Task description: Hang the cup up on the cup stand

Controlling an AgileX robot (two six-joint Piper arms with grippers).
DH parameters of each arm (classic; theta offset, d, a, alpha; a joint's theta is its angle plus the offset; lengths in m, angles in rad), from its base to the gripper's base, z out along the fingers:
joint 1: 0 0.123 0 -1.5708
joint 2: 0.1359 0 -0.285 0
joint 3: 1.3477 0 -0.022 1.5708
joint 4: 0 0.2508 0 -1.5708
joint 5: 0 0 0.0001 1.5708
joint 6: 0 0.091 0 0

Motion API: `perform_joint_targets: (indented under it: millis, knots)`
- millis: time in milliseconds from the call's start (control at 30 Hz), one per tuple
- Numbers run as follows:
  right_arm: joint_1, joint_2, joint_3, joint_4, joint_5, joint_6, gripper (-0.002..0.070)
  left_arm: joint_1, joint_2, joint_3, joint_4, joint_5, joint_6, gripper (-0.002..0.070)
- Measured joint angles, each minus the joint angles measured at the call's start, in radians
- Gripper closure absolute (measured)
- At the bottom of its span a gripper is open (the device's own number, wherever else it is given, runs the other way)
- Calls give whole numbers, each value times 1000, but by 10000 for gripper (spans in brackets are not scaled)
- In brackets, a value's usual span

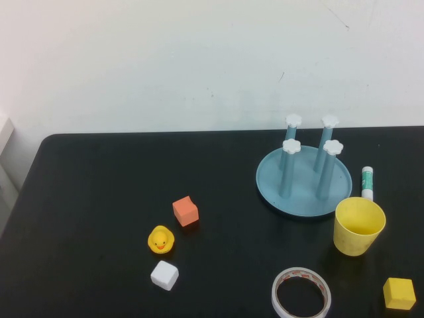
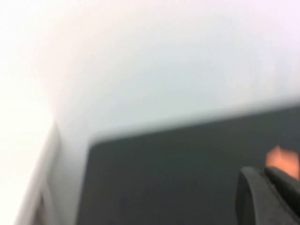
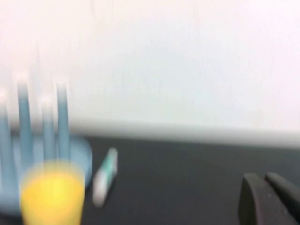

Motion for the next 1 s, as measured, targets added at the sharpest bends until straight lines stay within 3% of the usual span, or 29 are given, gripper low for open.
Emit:
perform_joint_targets:
  millis: [300,700,833,1000]
  knots:
    - [0,0,0,0,-569,0,678,0,0,0,0,-306,-55,676]
    - [0,0,0,13,-756,54,678,0,-1,0,0,-438,-57,676]
    - [0,0,-31,16,-695,55,678,0,-2,-28,0,-416,-28,676]
    - [0,0,-196,-18,-343,55,678,0,10,-229,0,-217,68,676]
